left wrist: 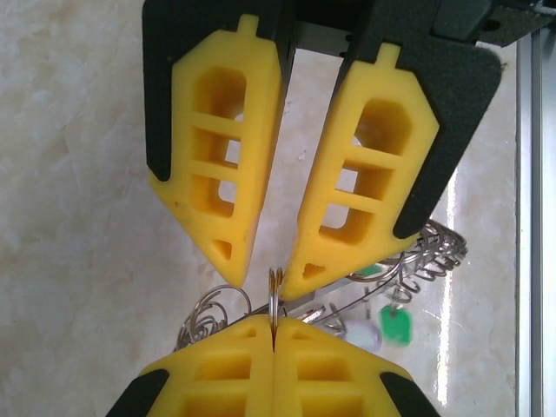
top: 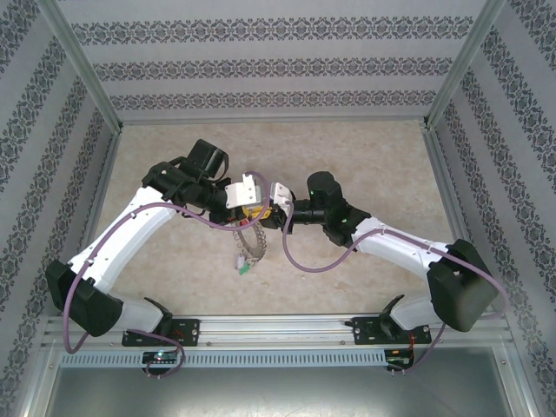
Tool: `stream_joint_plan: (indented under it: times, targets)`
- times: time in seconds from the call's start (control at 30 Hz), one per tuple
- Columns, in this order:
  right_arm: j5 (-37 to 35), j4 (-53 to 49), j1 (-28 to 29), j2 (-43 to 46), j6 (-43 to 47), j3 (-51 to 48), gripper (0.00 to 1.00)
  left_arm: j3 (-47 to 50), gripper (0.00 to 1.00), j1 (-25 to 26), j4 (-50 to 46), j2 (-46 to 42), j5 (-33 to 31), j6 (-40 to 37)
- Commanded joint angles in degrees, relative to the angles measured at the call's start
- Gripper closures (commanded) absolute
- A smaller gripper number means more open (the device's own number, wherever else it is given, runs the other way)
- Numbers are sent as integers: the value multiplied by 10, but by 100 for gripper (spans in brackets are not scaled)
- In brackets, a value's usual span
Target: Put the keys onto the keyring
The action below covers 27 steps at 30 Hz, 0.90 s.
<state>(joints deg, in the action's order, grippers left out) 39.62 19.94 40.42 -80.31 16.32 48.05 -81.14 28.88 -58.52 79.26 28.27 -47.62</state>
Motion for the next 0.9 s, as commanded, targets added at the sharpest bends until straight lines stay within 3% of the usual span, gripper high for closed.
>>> stream_joint_plan:
  times: [0.0, 0.1, 0.27, 0.87]
  targets:
    - [24, 15, 10, -3, 7, 19, 84, -17, 100, 8, -17, 2, 4, -13]
    - [33, 16, 10, -4, 7, 18, 81, -16, 100, 9, -16, 3, 5, -13]
    - [38, 17, 10, -5, 9, 18, 87, -17, 100, 9, -10, 2, 14, -14]
    - [56, -5, 8, -20, 12, 24, 81, -5, 100, 9, 12, -10, 33, -18]
